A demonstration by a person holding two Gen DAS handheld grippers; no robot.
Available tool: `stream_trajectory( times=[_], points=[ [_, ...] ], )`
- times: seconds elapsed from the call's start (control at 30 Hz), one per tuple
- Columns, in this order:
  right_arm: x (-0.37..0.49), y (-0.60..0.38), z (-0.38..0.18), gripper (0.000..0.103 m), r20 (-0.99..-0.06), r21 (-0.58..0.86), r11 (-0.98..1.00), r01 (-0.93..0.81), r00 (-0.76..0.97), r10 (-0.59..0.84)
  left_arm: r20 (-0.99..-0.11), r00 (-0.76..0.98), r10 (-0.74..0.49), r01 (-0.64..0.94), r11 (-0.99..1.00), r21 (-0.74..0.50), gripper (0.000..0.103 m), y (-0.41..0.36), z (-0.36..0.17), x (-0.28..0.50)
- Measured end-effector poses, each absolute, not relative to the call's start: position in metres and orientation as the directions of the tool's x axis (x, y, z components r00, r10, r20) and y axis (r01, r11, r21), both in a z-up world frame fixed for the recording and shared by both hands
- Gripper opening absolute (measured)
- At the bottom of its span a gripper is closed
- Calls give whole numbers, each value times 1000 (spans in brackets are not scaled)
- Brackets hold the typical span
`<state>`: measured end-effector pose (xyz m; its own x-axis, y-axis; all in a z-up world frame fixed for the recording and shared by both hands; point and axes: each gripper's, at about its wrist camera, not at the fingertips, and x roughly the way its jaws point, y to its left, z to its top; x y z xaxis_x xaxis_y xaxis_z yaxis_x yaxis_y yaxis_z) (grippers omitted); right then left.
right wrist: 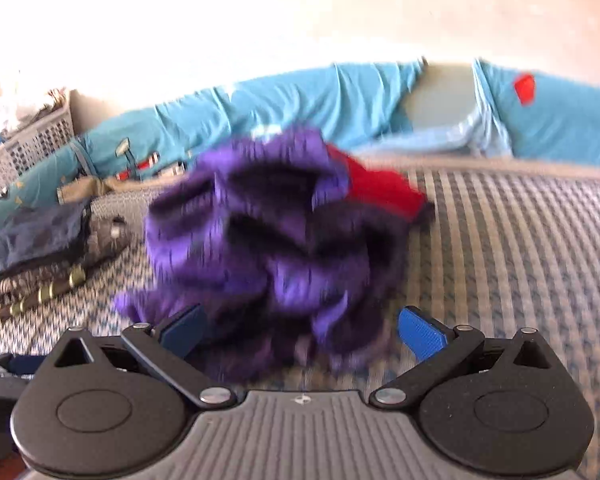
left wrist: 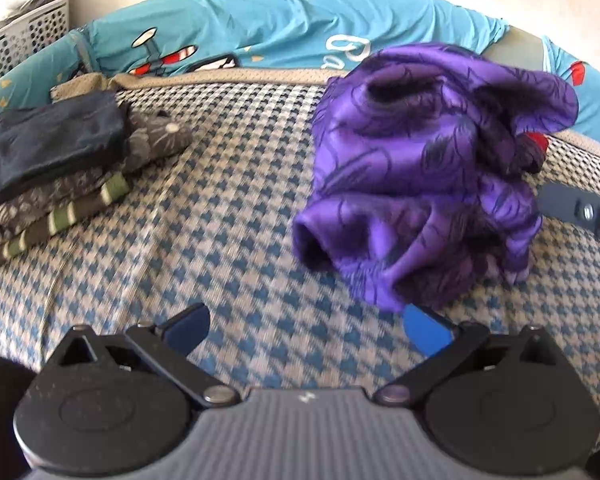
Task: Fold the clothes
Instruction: 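Reach both tools into the purple garment and close the right gripper on it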
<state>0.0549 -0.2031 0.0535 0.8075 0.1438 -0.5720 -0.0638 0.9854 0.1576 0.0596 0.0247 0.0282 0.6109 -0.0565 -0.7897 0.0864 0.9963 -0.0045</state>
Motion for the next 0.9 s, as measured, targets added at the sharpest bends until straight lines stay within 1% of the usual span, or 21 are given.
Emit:
stream_trajectory(
  times=[0.07,0.37,0.57,0.7,0.77,0.8,0.87,0.9],
  points=[
    [64,-204,59,103,-547,158,984,-77,823,152,-788,612,-67,100,995,-7,103,21,27,69],
    [103,-198,64,103,-500,180,977,-112,845,189,-799,590,-118,156,987,-30,103,9,12,103],
    [131,-191,62,103,-465,173,976,-129,863,197,-807,576,-128,195,981,-16,103,3,1,129],
    [149,-187,56,102,-465,179,975,-136,861,205,-813,569,-125,199,980,-11,103,0,-4,146],
    [158,-185,51,88,-477,183,973,-139,853,211,-815,567,-119,195,981,-8,103,-2,-6,155],
    [162,-184,49,85,-487,189,971,-144,845,220,-816,566,-115,192,981,-5,103,-2,-7,159],
    [167,-182,46,73,-497,190,971,-148,838,225,-817,566,-111,187,982,-3,103,-5,-10,168],
    [168,-182,46,71,-495,185,971,-152,839,225,-817,567,-109,185,983,-3,103,-6,-11,171]
  ],
)
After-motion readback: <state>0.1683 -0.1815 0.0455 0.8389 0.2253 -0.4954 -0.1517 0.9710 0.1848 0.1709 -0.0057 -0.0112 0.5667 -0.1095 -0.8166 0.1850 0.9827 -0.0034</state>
